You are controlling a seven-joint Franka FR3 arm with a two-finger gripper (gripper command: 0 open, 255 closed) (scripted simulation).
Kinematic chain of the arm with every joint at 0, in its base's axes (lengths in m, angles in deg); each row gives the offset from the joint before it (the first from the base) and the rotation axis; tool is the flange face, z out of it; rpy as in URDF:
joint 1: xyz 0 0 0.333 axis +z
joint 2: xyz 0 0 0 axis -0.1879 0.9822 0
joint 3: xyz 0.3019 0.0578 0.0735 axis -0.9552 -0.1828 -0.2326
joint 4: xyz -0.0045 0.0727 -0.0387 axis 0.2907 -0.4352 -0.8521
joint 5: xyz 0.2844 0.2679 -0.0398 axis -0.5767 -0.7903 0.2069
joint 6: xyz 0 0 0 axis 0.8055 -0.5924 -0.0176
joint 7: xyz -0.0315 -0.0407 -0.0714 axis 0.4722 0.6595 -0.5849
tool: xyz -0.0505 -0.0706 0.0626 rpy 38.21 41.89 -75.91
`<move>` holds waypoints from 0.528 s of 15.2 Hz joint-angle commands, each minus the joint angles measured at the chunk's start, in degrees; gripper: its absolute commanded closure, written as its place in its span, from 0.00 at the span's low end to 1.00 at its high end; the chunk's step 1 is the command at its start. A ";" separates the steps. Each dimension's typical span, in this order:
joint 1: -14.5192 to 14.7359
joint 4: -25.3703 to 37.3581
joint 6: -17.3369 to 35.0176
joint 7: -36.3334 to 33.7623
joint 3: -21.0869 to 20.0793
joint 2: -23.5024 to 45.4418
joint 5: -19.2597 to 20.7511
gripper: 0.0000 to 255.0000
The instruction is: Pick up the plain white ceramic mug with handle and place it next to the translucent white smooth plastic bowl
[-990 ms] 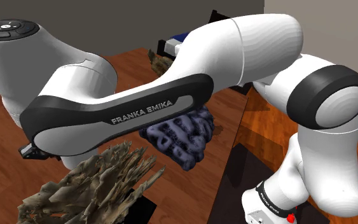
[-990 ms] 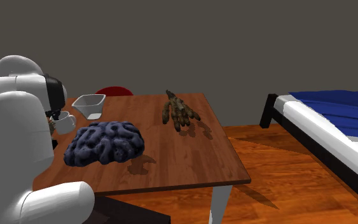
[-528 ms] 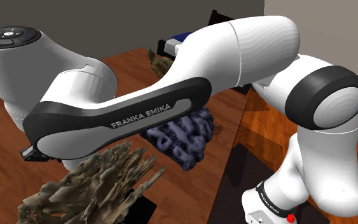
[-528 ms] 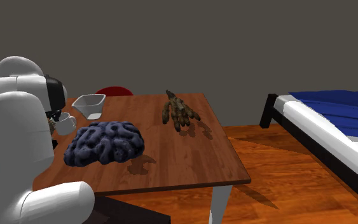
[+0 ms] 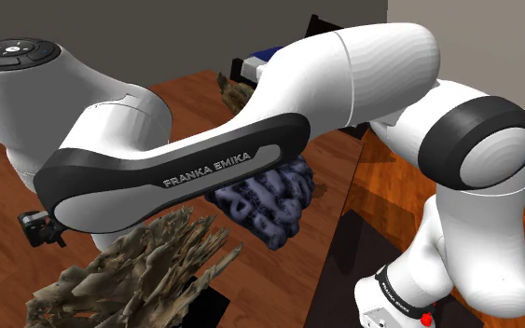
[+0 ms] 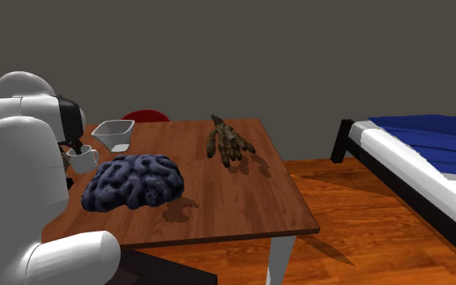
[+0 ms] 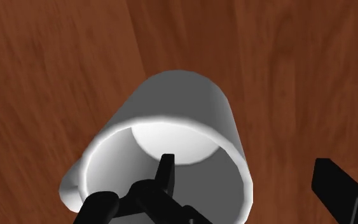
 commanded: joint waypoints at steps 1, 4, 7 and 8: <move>0.02 0.63 -1.41 0.18 -0.20 -0.80 -0.29 0.00; 0.17 2.87 -5.52 0.68 -0.68 -2.75 -1.03 0.00; 0.17 2.87 -5.52 0.68 -0.68 -2.75 -1.03 0.00; 0.17 2.87 -5.52 0.68 -0.68 -2.75 -1.03 0.00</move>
